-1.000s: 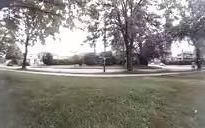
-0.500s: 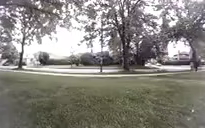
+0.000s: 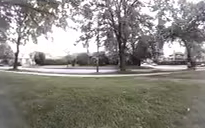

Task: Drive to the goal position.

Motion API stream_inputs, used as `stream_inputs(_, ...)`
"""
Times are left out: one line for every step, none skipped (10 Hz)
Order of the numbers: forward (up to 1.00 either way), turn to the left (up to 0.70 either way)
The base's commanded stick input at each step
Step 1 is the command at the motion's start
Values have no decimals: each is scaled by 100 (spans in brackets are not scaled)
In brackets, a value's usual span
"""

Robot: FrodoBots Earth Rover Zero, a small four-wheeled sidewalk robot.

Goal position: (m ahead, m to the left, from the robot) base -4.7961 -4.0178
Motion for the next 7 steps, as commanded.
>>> stream_inputs(0,-50)
stream_inputs(0,-50)
stream_inputs(0,-50)
stream_inputs(0,-50)
stream_inputs(0,-50)
stream_inputs(0,-50)
stream_inputs(0,-50)
